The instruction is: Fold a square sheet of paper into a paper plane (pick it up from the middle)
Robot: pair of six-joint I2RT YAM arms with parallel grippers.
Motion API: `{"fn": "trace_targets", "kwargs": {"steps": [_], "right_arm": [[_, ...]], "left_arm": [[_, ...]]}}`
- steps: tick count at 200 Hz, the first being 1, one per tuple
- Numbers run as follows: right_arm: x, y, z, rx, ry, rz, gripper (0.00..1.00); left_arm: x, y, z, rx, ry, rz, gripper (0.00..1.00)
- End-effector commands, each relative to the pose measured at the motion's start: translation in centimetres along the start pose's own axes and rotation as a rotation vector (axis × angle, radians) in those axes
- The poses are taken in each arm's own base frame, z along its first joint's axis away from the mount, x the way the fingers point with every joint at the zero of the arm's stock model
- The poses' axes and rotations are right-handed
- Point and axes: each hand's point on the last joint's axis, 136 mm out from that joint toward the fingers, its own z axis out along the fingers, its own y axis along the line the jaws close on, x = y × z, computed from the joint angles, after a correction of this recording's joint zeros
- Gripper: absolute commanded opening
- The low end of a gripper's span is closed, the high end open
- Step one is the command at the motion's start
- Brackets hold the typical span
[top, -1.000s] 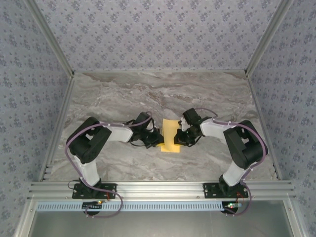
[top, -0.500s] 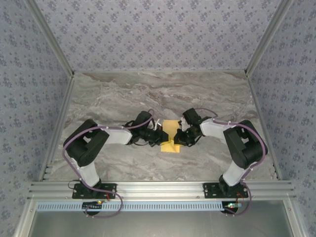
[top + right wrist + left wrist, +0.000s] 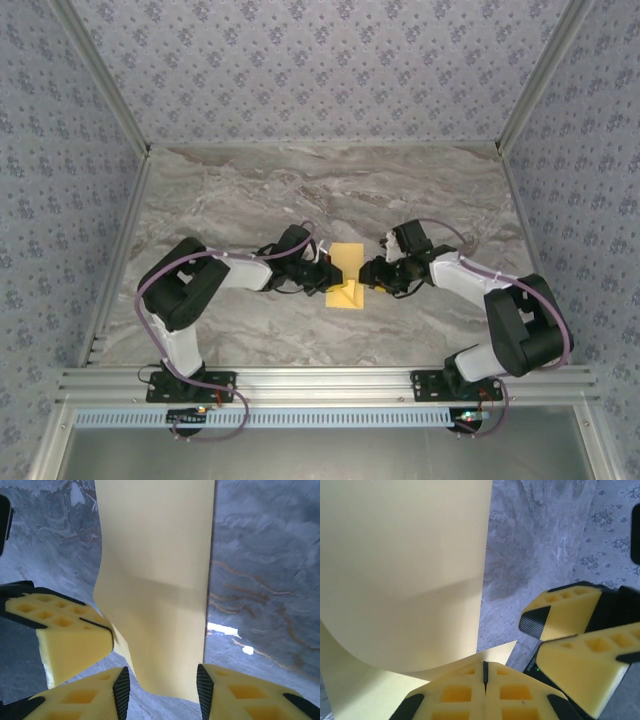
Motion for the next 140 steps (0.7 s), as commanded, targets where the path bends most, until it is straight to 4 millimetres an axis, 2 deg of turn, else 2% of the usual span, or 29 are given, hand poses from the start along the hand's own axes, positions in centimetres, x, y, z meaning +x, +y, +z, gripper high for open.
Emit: {"fn": "trace_targets", "kwargs": {"steps": [1, 55, 101, 140], "right_arm": [[0.1, 2.0, 0.2, -0.096, 0.014, -0.038, 0.47], [-0.2, 2.2, 1.6, -0.096, 0.047, -0.046, 0.41], [-0.9, 3.0, 2.1, -0.140, 0.047, -0.069, 0.26], [-1.2, 1.9, 2.5, -0.104, 0.052, -0.057, 0.12]], "left_arm": [[-0.5, -0.9, 0.3, 0.021, -0.015, 0.023, 0.02], [-0.6, -1.1, 0.2, 0.025, -0.019, 0.022, 0.01], [-0.6, -1.3, 0.2, 0.029, -0.019, 0.025, 0.00], [-0.8, -1.7, 0.1, 0.037, -0.021, 0.031, 0.00]]}}
